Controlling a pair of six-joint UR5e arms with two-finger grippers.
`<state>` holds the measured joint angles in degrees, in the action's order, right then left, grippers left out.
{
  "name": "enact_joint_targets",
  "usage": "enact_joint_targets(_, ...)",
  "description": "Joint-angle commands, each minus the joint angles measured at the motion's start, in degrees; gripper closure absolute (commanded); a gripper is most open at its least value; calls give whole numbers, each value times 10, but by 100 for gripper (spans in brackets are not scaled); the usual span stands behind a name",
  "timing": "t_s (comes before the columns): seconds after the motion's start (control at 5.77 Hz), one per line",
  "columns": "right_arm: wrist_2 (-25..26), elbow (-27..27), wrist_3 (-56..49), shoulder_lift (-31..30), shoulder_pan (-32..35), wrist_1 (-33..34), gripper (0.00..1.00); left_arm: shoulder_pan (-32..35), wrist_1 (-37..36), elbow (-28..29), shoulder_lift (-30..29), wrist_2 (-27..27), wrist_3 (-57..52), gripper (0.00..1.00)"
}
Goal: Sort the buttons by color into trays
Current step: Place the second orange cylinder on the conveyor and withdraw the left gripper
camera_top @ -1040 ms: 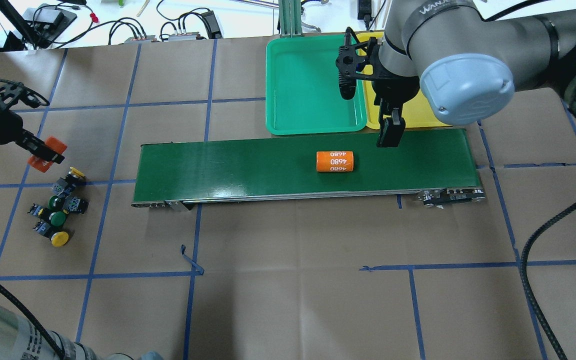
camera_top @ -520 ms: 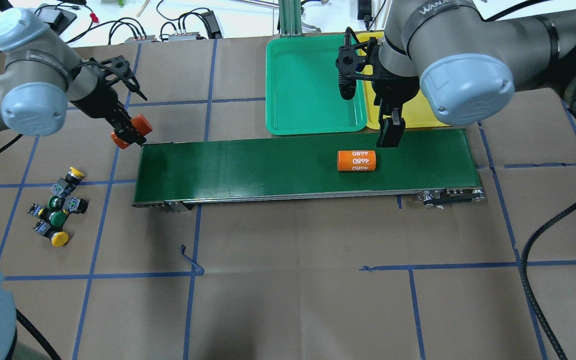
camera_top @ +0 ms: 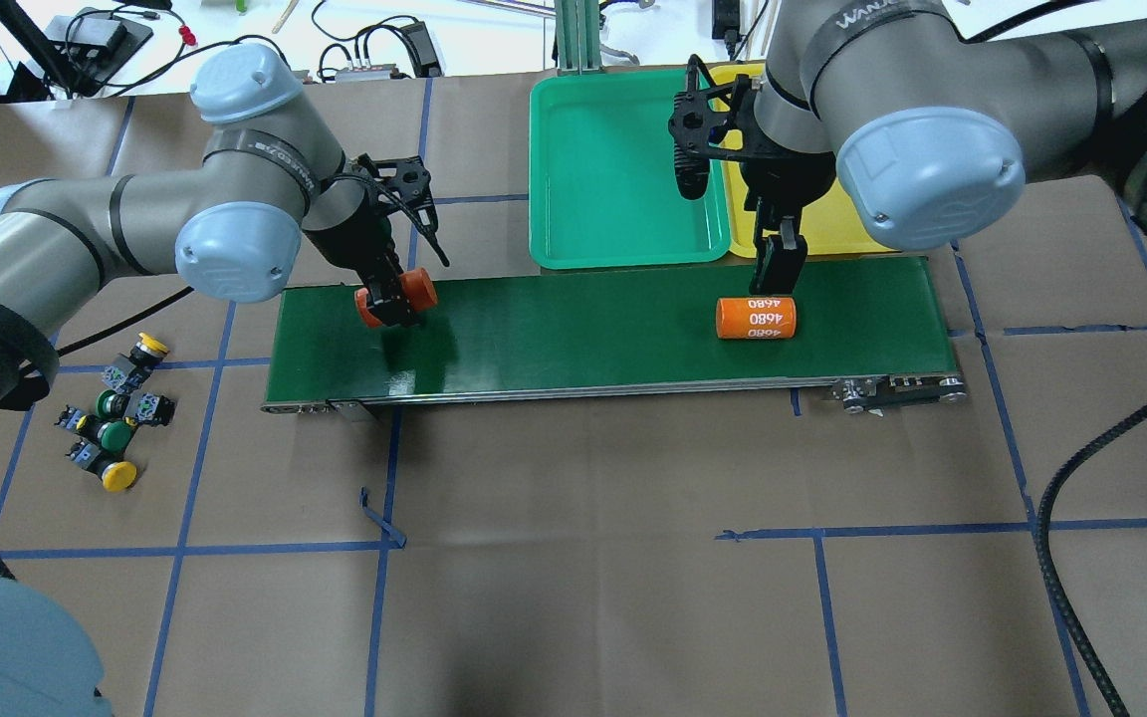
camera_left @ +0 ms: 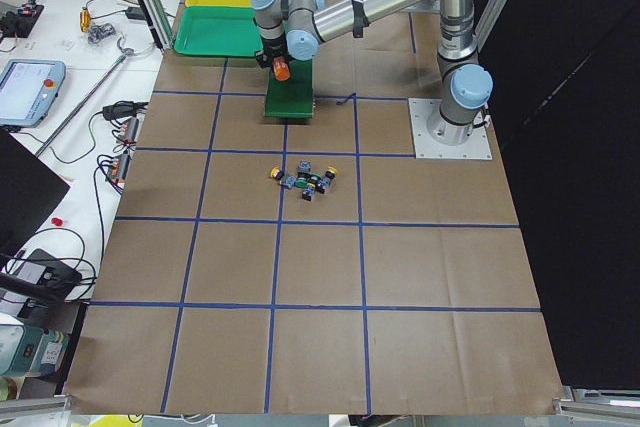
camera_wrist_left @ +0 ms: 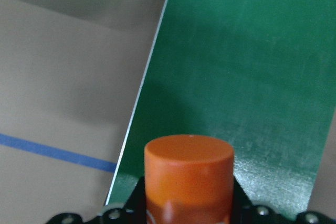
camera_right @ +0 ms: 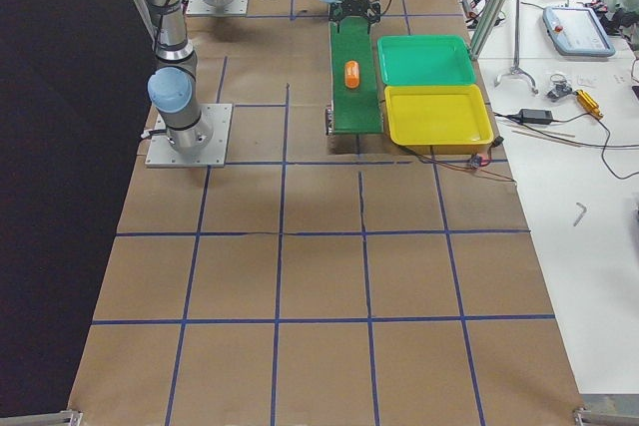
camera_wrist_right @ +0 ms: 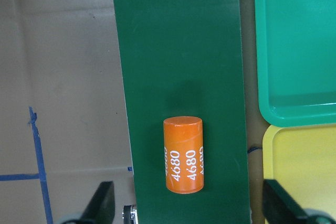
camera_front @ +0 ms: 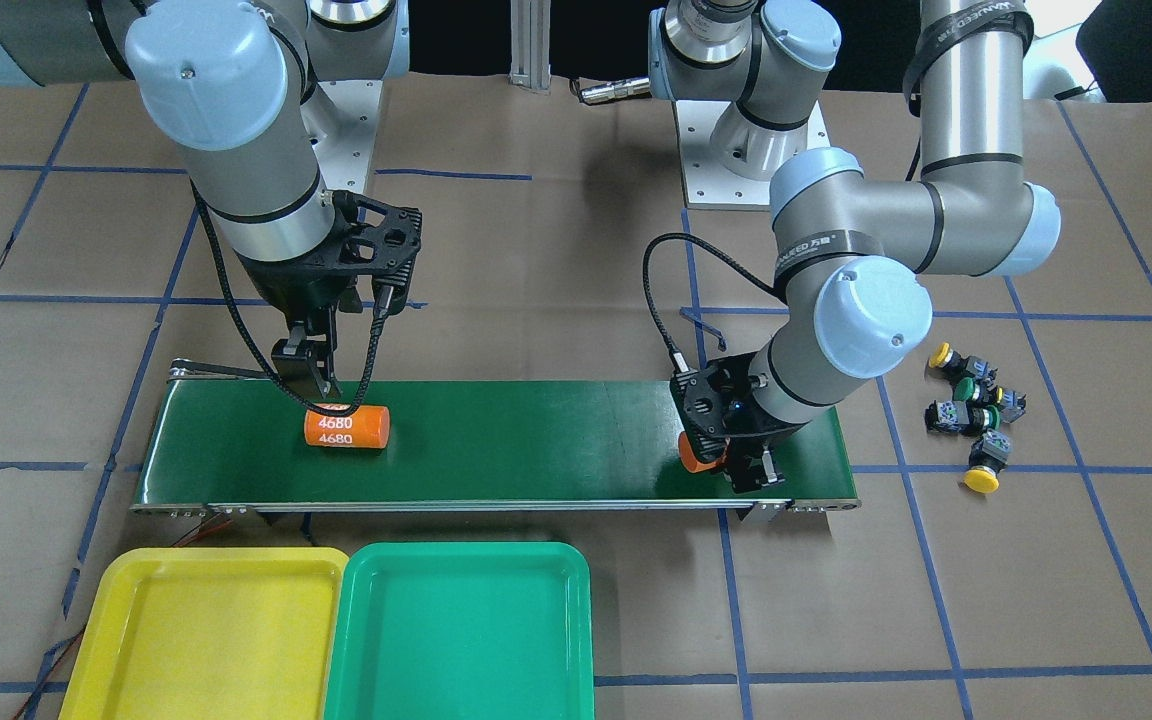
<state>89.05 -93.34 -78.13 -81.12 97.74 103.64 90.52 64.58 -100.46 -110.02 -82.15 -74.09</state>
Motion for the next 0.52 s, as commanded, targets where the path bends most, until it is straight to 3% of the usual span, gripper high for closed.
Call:
enact_joint_targets(0.0, 1, 0, 0, 0, 0, -1, 0, 13, 0, -18, -2, -13, 2, 52)
enact_joint_targets(0.17, 1, 0, 0, 0, 1, -2, 0, 15, -1, -19, -1, -44, -1, 2)
enact_joint_targets(0.35, 0, 0, 1, 0, 1, -3, 0, 10, 0, -21, 13, -46, -2, 1)
